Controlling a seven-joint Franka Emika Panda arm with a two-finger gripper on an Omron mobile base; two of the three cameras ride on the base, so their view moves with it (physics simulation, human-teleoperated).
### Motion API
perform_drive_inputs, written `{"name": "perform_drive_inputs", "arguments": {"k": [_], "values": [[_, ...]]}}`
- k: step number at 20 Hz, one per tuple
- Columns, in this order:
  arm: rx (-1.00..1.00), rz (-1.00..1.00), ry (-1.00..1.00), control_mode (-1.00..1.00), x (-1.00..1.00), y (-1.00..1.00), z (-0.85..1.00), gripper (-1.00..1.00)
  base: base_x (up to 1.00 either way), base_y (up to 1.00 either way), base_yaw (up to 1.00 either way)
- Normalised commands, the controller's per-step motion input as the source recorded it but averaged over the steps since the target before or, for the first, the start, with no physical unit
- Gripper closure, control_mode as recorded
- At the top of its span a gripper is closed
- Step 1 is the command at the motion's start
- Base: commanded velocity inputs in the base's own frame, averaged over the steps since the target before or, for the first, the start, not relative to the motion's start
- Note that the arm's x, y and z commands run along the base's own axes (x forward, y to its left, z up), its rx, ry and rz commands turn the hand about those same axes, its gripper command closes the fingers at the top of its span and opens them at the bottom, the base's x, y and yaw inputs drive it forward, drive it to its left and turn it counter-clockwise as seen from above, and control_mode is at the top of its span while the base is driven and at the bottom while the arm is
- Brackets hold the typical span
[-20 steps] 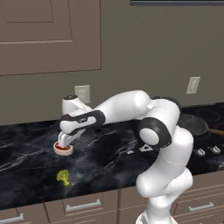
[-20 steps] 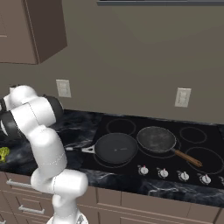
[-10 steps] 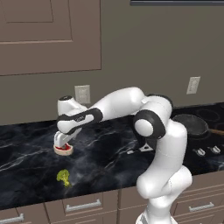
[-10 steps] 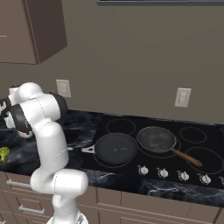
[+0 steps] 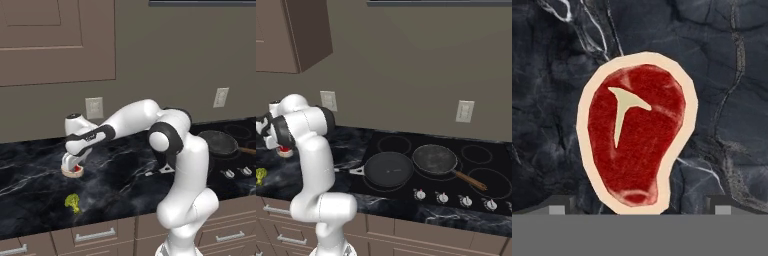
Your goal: Place both pans onto different burners. Then place the broccoli and the steak on different pans.
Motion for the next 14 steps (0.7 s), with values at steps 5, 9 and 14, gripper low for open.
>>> {"name": "perform_drive_inputs", "arguments": {"k": [5, 9, 14], "values": [[0.0, 0.02, 0.01, -1.0, 0.01, 0.03, -0.11, -1.0, 0.0, 0.0, 0.0], [0.0, 0.01, 0.02, -1.0, 0.01, 0.03, -0.08, -1.0, 0.0, 0.0, 0.0], [0.0, 0.02, 0.02, -1.0, 0.06, 0.05, -0.1, -1.0, 0.0, 0.0, 0.0]]}}
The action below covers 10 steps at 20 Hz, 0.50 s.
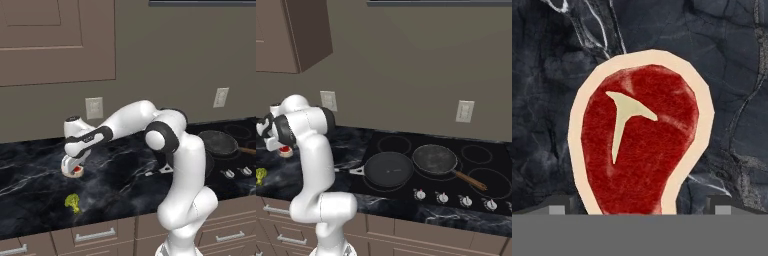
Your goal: Place both pans onto different burners. Then place the broccoli and the steak on different pans.
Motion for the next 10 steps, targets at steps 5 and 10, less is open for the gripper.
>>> {"name": "perform_drive_inputs", "arguments": {"k": [5, 10], "values": [[0.0, 0.02, 0.0, -1.0, 0.1, 0.02, -0.11, -1.0, 0.0, 0.0, 0.0], [0.0, 0.02, 0.01, -1.0, 0.06, 0.11, -0.11, -1.0, 0.0, 0.0, 0.0]]}}
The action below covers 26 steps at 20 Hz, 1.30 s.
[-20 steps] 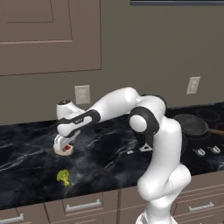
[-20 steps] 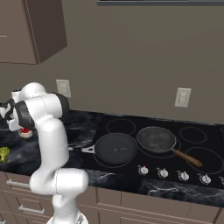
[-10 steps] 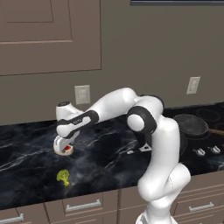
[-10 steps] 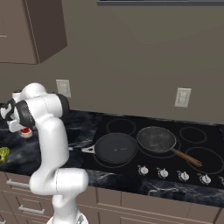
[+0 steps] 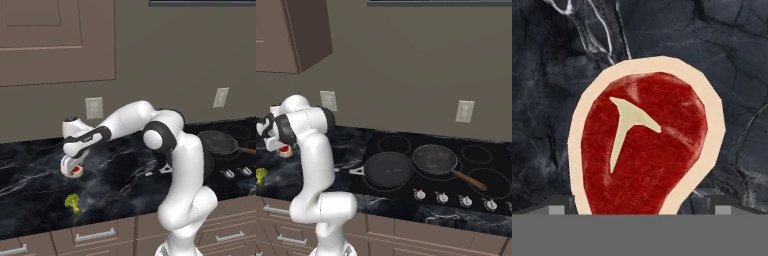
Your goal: Place both pans onto different burners. Then place the broccoli and the steak on different pans.
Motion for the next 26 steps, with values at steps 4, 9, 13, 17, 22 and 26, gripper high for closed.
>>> {"name": "perform_drive_inputs", "arguments": {"k": [4, 9, 13, 17, 22, 26], "values": [[0.0, 0.02, 0.03, -1.0, 0.06, 0.12, -0.08, -1.0, 0.0, 0.0, 0.0], [0.0, 0.03, 0.07, -1.0, 0.0, 0.01, -0.01, -1.0, 0.0, 0.0, 0.0], [0.0, 0.04, 0.08, -1.0, 0.0, 0.0, 0.0, -1.0, 0.0, 0.0, 0.0], [0.0, 0.04, 0.06, -1.0, 0.0, 0.0, 0.0, -1.0, 0.0, 0.0, 0.0], [0.0, 0.03, 0.01, -1.0, 0.0, 0.05, -0.09, -1.0, 0.0, 0.0, 0.0], [0.0, 0.02, 0.0, -1.0, 0.0, 0.09, -0.18, -1.0, 0.0, 0.0, 0.0]]}}
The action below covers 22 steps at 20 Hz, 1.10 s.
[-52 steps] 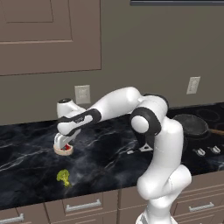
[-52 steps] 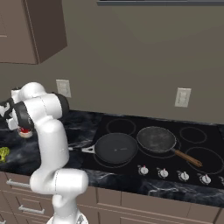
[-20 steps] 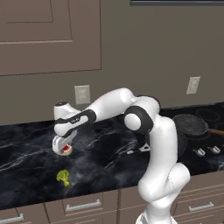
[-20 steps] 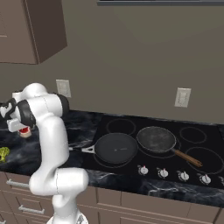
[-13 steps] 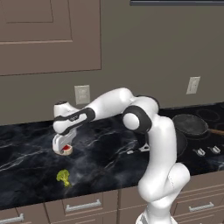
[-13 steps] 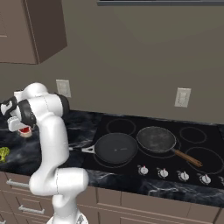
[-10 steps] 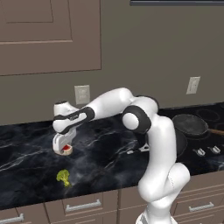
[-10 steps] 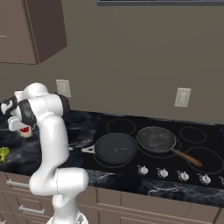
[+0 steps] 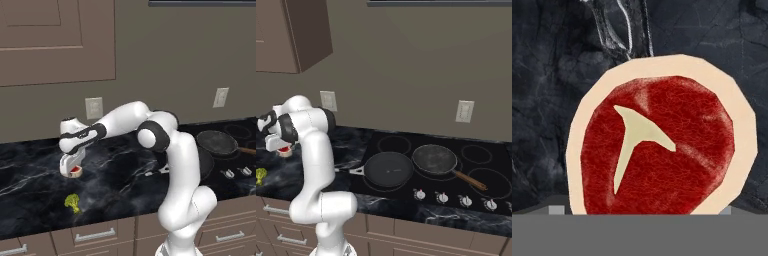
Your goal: Place both pans onto different burners. Then place the broccoli and the steak on different pans.
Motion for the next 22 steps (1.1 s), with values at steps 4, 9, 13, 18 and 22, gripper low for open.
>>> {"name": "perform_drive_inputs", "arguments": {"k": [4, 9, 13, 18, 22], "values": [[0.0, 0.04, 0.0, -1.0, -0.01, 0.09, -0.16, -1.0, 0.0, 0.0, 0.0], [0.0, 0.03, 0.0, -1.0, 0.0, 0.05, -0.2, -1.0, 0.0, 0.0, 0.0], [0.0, 0.02, 0.0, -1.0, 0.0, 0.11, -0.37, 1.0, 0.0, 0.0, 0.0], [0.0, 0.0, 0.0, -1.0, 0.05, 0.02, -0.05, 1.0, 0.0, 0.0, 0.0], [0.0, 0.0, 0.0, -1.0, -0.09, -0.11, 0.23, 1.0, 0.0, 0.0, 0.0]]}}
